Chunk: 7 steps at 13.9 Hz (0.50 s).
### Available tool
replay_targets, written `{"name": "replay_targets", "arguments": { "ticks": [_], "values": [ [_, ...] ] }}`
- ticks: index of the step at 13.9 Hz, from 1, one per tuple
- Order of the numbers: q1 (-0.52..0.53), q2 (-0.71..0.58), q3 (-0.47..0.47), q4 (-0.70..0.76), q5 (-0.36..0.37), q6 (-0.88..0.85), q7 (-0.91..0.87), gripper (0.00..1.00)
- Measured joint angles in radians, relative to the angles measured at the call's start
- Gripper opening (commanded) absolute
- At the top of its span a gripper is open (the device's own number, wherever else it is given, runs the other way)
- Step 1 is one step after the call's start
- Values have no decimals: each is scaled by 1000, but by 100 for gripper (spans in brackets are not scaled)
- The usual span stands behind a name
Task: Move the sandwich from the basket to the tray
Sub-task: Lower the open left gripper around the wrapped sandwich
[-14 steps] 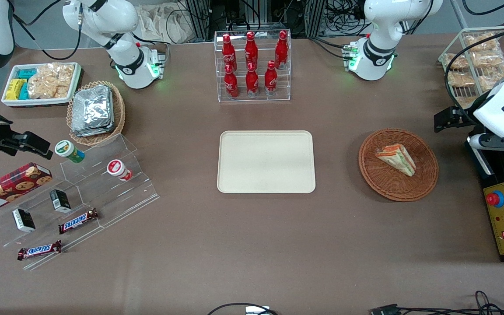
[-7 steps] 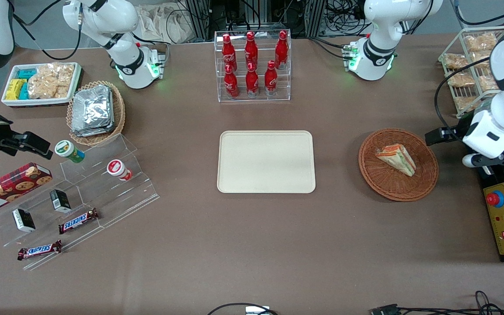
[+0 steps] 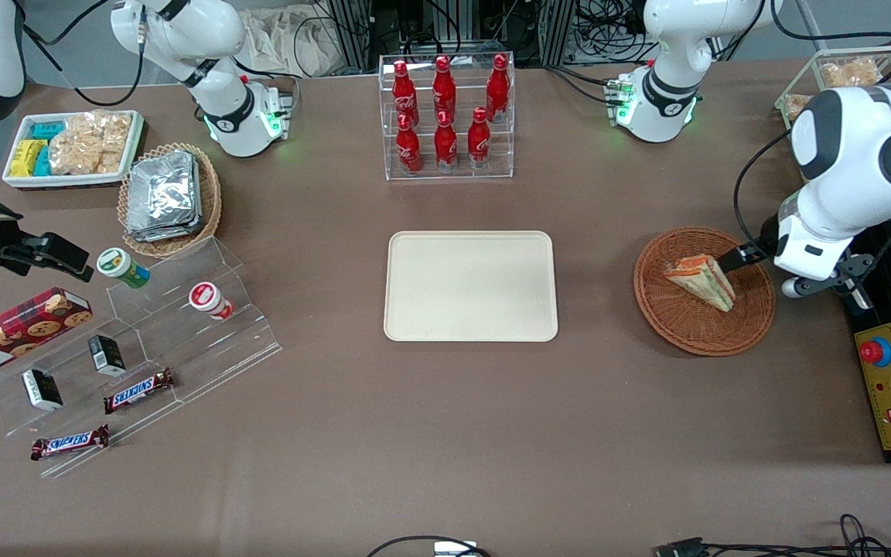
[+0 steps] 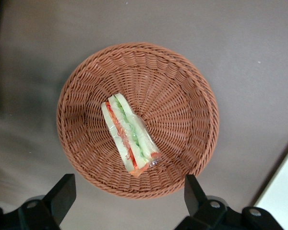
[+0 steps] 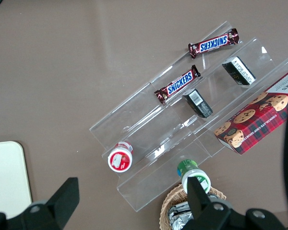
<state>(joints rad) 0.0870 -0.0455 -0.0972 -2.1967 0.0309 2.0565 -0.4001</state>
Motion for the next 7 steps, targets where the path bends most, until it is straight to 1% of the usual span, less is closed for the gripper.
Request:
{"name": "replay_targets", "arguments": {
  "ticks": [4, 7],
  "values": [
    [0, 0, 0, -109, 9, 132, -123, 100],
    [0, 2, 0, -211, 19, 270, -210, 100]
  ]
}}
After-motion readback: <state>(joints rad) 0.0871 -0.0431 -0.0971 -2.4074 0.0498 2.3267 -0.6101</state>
